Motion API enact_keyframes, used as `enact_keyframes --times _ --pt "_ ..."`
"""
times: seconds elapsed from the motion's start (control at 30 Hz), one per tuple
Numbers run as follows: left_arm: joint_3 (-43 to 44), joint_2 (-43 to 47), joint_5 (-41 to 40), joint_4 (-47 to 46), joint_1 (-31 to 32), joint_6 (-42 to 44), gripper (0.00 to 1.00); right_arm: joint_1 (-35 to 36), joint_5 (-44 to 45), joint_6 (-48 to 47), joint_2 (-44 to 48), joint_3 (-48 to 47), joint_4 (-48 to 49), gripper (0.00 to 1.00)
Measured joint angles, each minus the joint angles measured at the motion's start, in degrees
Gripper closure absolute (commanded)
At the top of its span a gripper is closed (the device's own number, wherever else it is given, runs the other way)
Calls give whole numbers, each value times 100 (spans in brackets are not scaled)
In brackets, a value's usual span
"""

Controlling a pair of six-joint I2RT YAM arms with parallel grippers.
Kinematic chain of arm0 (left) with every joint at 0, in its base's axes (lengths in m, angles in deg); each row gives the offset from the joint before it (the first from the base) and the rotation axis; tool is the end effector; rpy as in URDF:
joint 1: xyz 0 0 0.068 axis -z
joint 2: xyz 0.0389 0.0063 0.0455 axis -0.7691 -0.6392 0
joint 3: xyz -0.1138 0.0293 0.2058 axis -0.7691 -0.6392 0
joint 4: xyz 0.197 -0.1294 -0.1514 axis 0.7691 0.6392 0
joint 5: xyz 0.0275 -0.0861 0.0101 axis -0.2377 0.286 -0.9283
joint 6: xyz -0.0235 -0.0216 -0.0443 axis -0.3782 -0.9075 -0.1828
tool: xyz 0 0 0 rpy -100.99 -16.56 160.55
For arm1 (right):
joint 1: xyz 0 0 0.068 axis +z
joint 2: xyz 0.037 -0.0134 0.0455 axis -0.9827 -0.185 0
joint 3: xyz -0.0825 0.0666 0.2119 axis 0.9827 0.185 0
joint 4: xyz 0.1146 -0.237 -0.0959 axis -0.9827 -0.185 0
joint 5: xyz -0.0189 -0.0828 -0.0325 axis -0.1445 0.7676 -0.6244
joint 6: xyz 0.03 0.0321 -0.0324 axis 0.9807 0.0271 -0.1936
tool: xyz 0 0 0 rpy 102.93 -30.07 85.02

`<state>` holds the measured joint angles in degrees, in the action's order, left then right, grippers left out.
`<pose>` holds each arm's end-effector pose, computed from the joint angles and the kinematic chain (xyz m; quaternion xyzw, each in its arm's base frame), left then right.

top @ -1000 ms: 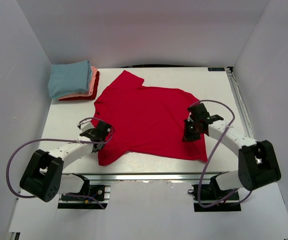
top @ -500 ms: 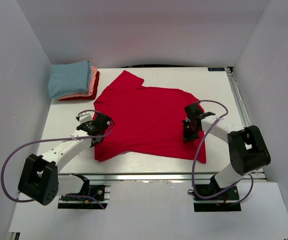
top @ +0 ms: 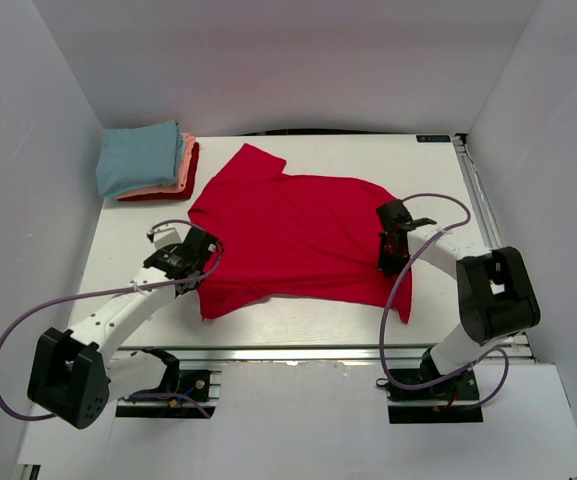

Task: Fold and stack the t-shirts
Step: Flatten out the tshirt

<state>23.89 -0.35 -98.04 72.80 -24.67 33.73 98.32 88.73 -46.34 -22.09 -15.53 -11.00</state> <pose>0.2140 -0.0778 0.1736 -0.2794 0.8929 0.1442 0.3222 0.2919 0.0916 0.1136 0.0627 0.9749 -0.0378 0.2101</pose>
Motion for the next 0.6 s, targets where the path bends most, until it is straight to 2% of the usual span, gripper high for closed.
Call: enact_keyframes --times 0.3,0.47,0.53,0.6 --pt "-144 -37 -17 -146 -2 48 48 -208 348 35 -216 -236 -133 100" --pt "-260 -181 232 -442 -4 164 47 -411 516 -9 -334 -369 -138 100" --pt "-260 -179 323 -590 -7 201 53 -476 590 -22 -334 -372 -138 100" --pt "-293 -179 396 -754 -7 232 53 -511 629 -33 -334 -372 -142 100"
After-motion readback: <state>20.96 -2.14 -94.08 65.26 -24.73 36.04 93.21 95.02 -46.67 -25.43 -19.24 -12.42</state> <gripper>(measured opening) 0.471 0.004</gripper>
